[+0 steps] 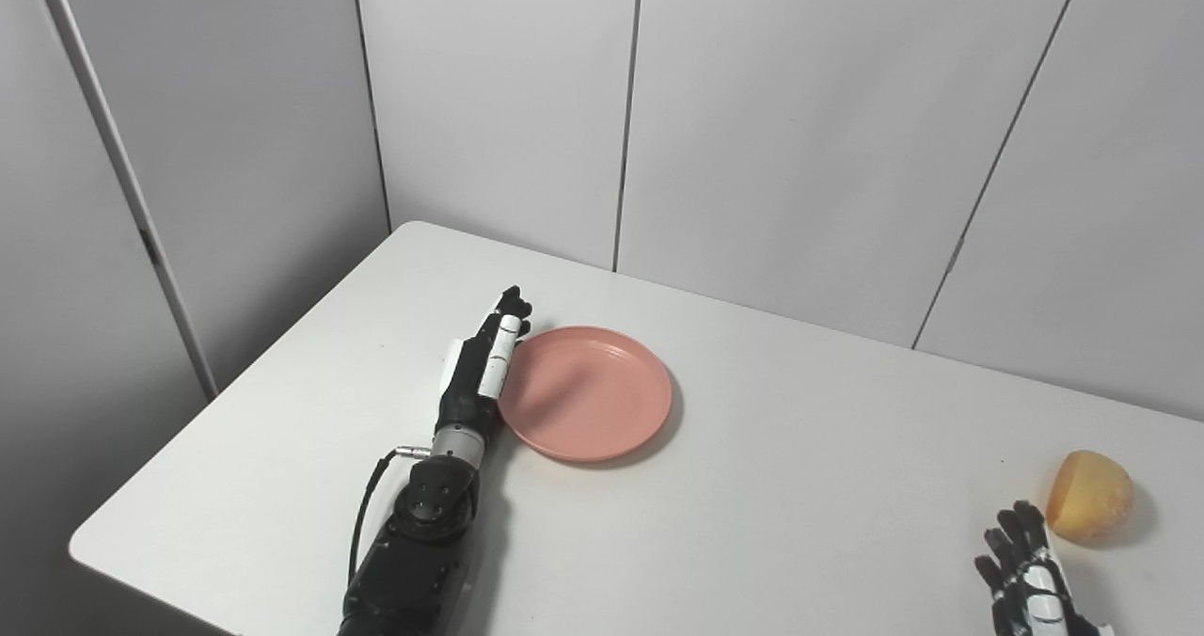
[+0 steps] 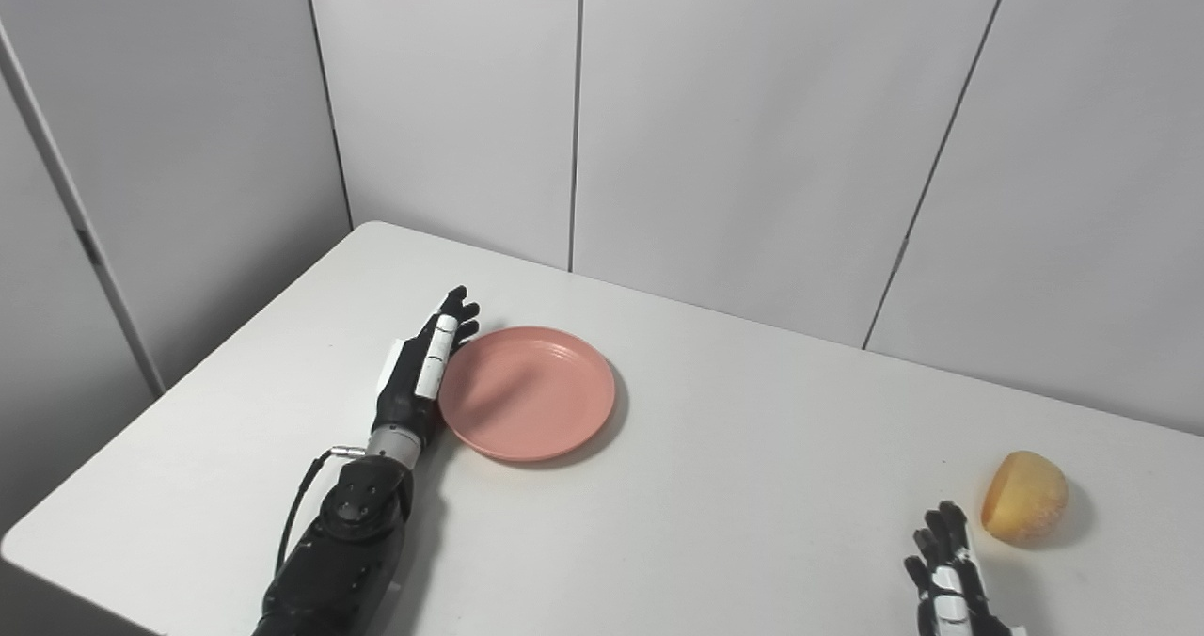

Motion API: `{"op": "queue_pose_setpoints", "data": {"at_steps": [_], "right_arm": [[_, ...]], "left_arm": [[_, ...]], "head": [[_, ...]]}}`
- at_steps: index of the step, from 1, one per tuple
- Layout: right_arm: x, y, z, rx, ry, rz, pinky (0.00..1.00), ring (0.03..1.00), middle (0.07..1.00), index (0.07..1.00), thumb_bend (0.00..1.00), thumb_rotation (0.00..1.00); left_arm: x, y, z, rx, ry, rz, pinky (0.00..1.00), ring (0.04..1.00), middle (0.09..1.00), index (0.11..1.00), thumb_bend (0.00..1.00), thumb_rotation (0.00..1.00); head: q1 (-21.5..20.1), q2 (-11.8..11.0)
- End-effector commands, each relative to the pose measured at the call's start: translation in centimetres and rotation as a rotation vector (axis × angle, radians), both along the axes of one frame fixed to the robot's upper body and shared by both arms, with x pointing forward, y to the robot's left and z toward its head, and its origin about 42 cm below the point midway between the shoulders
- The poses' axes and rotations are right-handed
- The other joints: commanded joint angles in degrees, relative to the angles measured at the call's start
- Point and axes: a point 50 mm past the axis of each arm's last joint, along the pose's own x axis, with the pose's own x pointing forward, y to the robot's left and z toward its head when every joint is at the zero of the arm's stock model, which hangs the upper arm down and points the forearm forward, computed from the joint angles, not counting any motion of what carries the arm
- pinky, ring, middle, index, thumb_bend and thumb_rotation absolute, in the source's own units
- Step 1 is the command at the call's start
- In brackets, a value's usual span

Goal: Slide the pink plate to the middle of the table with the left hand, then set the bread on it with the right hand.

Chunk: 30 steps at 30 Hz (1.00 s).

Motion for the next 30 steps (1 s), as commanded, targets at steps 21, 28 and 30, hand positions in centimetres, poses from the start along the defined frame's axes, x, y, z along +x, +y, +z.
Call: {"op": "queue_pose_setpoints", "data": {"at_steps": [21, 28, 30], "right_arm": [[0.7, 1.4, 1.1, -0.004, -0.073, 0.008, 1.00, 0.979, 0.983, 0.995, 0.55, 0.86], [0.6, 2.3, 1.1, -0.018, -0.080, 0.001, 1.00, 0.968, 0.972, 0.984, 0.57, 0.86], [0.7, 2.5, 1.1, -0.018, -0.083, -0.002, 1.00, 0.967, 0.970, 0.981, 0.57, 0.85]], "left_arm": [[1.3, -7.6, 0.8, -0.024, 0.008, -0.227, 0.90, 0.914, 0.910, 0.911, 0.78, 1.00], [0.9, -9.4, 0.6, -0.023, 0.014, -0.289, 0.89, 0.915, 0.917, 0.919, 0.77, 1.00], [0.8, -9.9, 0.5, -0.028, 0.020, -0.300, 0.89, 0.911, 0.917, 0.919, 0.78, 1.00]], "head": [[-9.68, 2.30], [-14.36, 3.44], [-15.14, 3.58]]}}
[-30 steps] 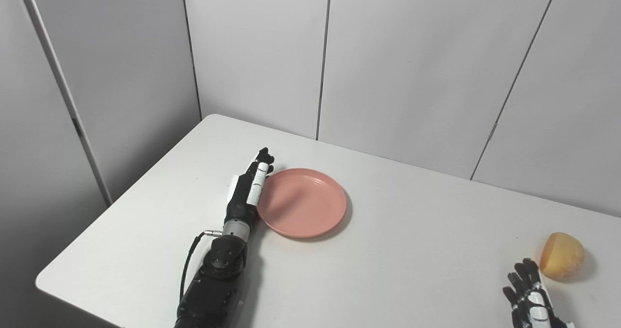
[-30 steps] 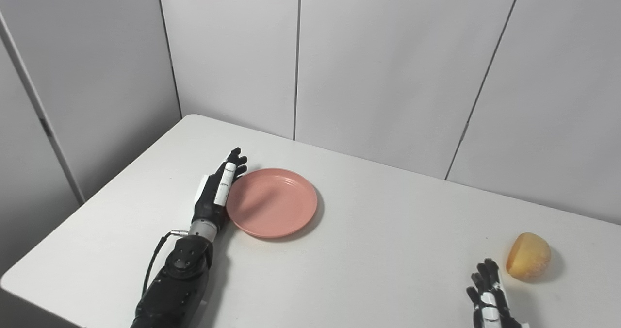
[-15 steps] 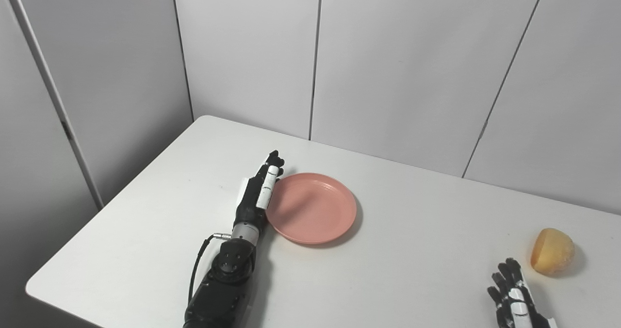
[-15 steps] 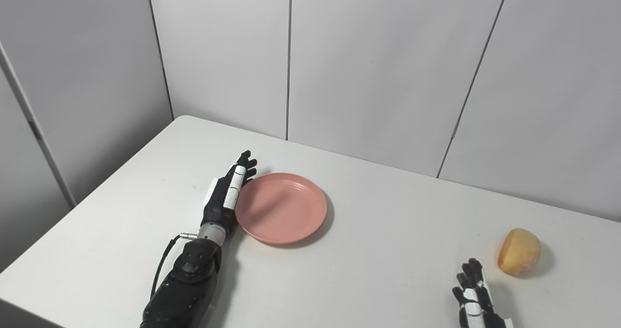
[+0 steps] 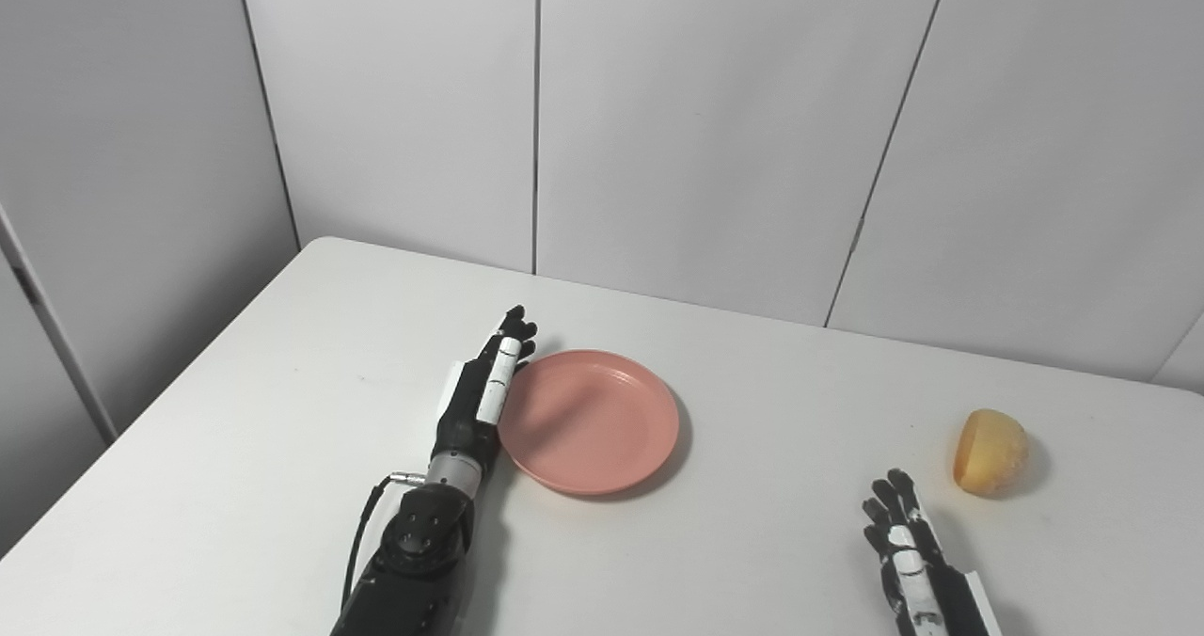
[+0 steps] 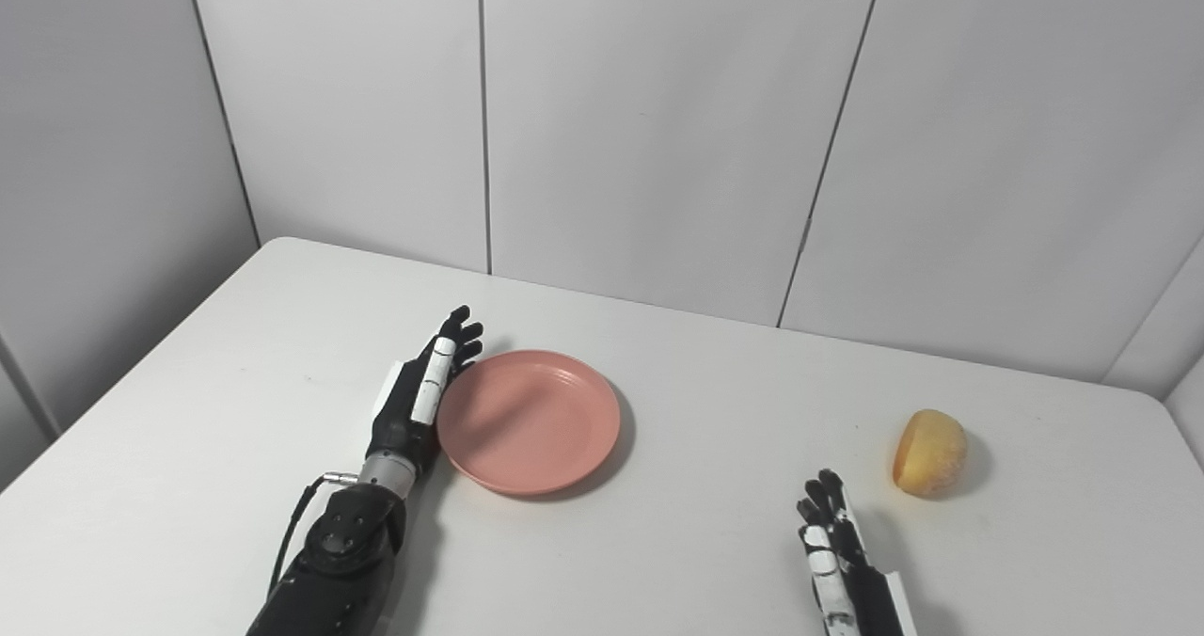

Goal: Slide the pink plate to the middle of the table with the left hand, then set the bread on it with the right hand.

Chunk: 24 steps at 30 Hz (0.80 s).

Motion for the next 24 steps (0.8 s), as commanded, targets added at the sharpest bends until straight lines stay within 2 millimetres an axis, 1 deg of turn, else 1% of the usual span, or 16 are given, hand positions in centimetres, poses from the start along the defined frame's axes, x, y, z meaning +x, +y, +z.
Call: {"op": "queue_pose_setpoints", "data": {"at_steps": [1, 7, 14, 15, 20, 24], "right_arm": [[0.6, 0.4, 1.9, 0.004, -0.110, -0.004, 1.00, 0.965, 0.967, 0.977, 0.56, 0.85], [0.9, 1.2, 1.9, 0.014, -0.112, -0.006, 1.00, 0.973, 0.975, 0.974, 0.53, 0.83], [1.1, 2.0, 1.7, 0.015, -0.113, -0.006, 1.00, 0.973, 0.972, 0.971, 0.55, 0.83], [1.2, 2.1, 1.7, 0.016, -0.114, -0.005, 1.00, 0.973, 0.974, 0.973, 0.55, 0.83], [1.4, 2.6, 1.7, 0.006, -0.124, -0.006, 1.00, 0.967, 0.971, 0.975, 0.55, 0.84], [1.5, 3.0, 1.7, 0.022, -0.119, -0.004, 1.00, 0.972, 0.976, 0.978, 0.56, 0.83]], "left_arm": [[0.2, -3.6, 0.8, -0.021, -0.001, -0.105, 0.89, 0.914, 0.918, 0.918, 0.79, 1.00], [-0.2, -4.7, 0.3, -0.017, 0.012, -0.136, 0.90, 0.906, 0.912, 0.914, 0.78, 1.00], [-0.5, -5.8, -0.4, -0.013, 0.005, -0.170, 0.90, 0.913, 0.924, 0.925, 0.79, 1.00], [-0.6, -6.0, -0.4, -0.010, 0.004, -0.173, 0.92, 0.917, 0.928, 0.929, 0.80, 1.00], [-0.7, -6.8, -0.3, -0.020, -0.004, -0.183, 0.95, 0.923, 0.931, 0.932, 0.79, 1.00], [-0.9, -7.4, -0.2, -0.081, -0.013, -0.175, 0.91, 0.905, 0.909, 0.904, 0.75, 1.00]], "head": [[-0.25, 0.10], [-3.75, 0.25], [-7.50, 0.27], [-8.39, 0.33], [-9.83, 0.43], [-10.44, 0.61]]}}
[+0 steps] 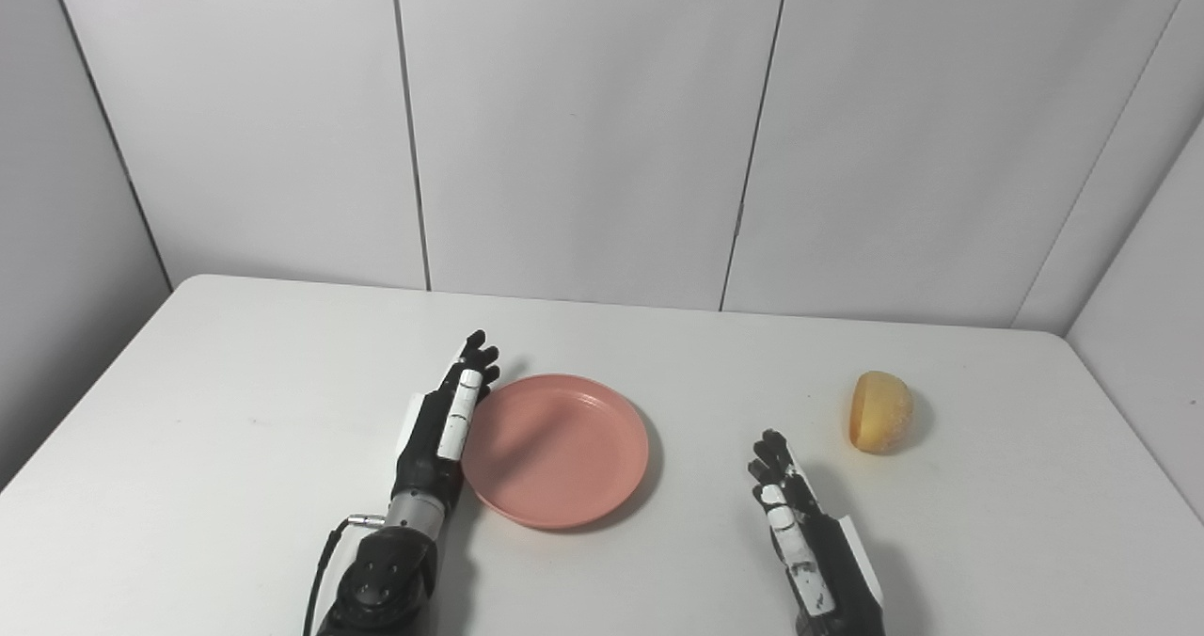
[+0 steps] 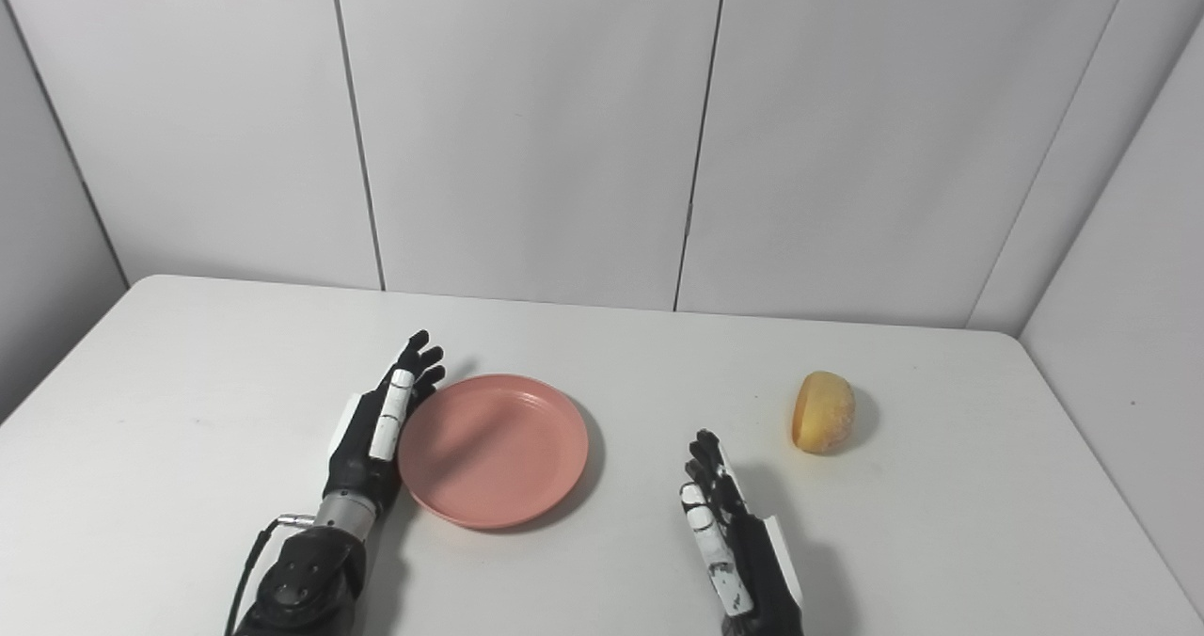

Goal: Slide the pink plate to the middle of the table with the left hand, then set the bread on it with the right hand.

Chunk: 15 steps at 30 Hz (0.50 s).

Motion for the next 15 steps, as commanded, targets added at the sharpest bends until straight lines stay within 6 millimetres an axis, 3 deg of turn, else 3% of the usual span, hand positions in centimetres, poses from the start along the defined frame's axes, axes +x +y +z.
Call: {"op": "queue_pose_setpoints", "data": {"at_steps": [1, 7, 15], "right_arm": [[0.7, 0.5, 1.6, 0.018, -0.094, 0.001, 1.00, 0.972, 0.976, 0.978, 0.56, 0.83], [0.8, 0.8, 1.7, 0.001, -0.100, -0.009, 1.00, 0.963, 0.968, 0.973, 0.60, 0.85], [0.9, 0.9, 1.9, 0.011, -0.100, -0.007, 1.00, 0.964, 0.969, 0.972, 0.61, 0.85]], "left_arm": [[-0.4, -3.0, 0.1, -0.054, -0.003, -0.066, 0.91, 0.905, 0.908, 0.903, 0.75, 1.00], [-0.7, -3.8, -0.1, -0.081, -0.002, -0.071, 0.98, 0.926, 0.925, 0.910, 0.75, 1.00], [-1.1, -4.9, 0.4, -0.070, -0.006, -0.096, 0.98, 0.952, 0.946, 0.932, 0.74, 1.00]], "head": [[-0.19, 0.16], [-0.79, 0.34], [-1.11, 0.27]]}}
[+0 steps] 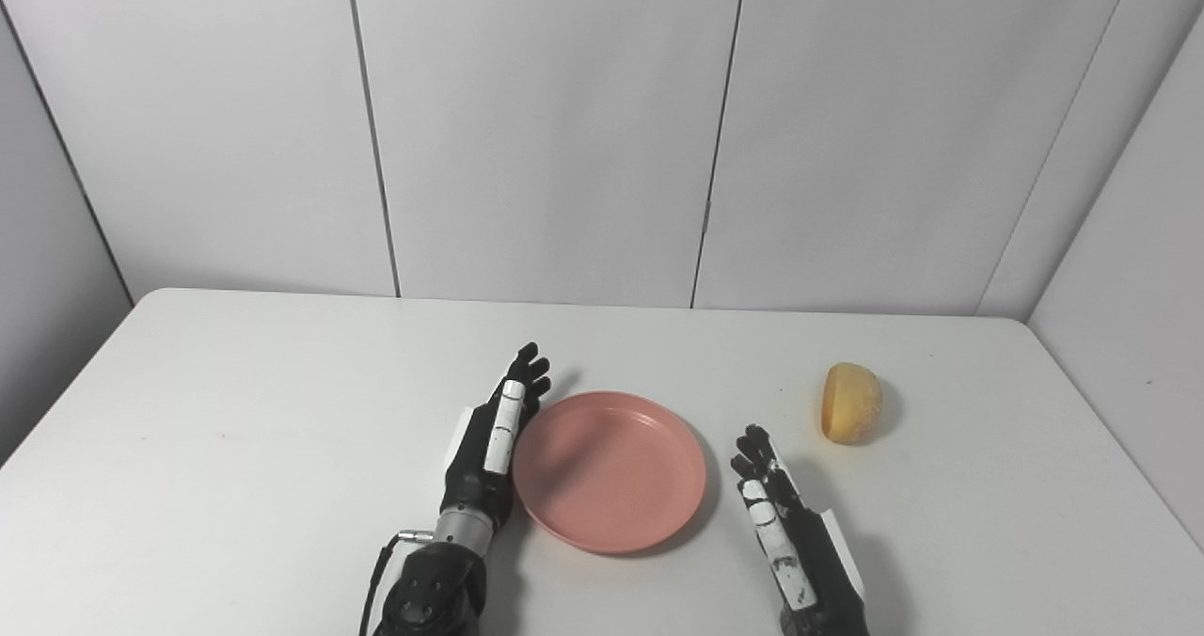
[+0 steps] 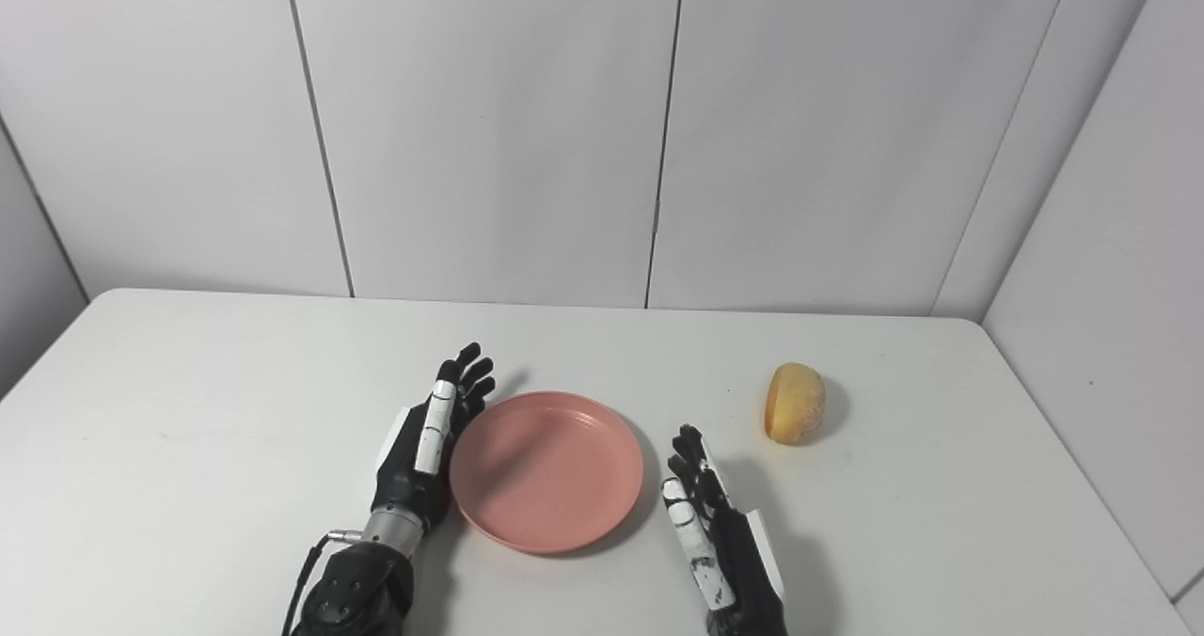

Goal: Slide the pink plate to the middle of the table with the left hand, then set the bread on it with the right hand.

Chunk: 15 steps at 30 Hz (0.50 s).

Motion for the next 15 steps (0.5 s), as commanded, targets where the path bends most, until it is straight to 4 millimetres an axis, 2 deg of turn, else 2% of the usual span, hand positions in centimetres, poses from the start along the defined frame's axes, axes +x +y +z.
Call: {"op": "queue_pose_setpoints", "data": {"at_steps": [1, 9, 15], "right_arm": [[0.79, 0.49, 1.77, 0.020, -0.098, 0.008, 1.00, 0.965, 0.969, 0.973, 0.61, 0.84], [0.80, 0.40, 1.75, 0.013, -0.100, 0.005, 1.00, 0.967, 0.973, 0.975, 0.60, 0.85], [0.91, 0.15, 1.80, 0.017, -0.102, 0.003, 1.00, 0.973, 0.977, 0.980, 0.58, 0.85]], "left_arm": [[-0.11, -0.98, 0.54, 0.001, -0.015, -0.012, 0.98, 0.953, 0.947, 0.932, 0.74, 1.00], [-0.48, -1.27, 0.59, 0.031, -0.025, -0.014, 0.99, 0.971, 0.956, 0.934, 0.72, 1.00], [-0.51, -0.62, -0.09, 0.039, -0.025, -0.008, 1.00, 0.978, 0.959, 0.938, 0.74, 1.00]], "head": [[0.08, -0.02], [0.06, -0.12], [0.11, -0.34]]}}
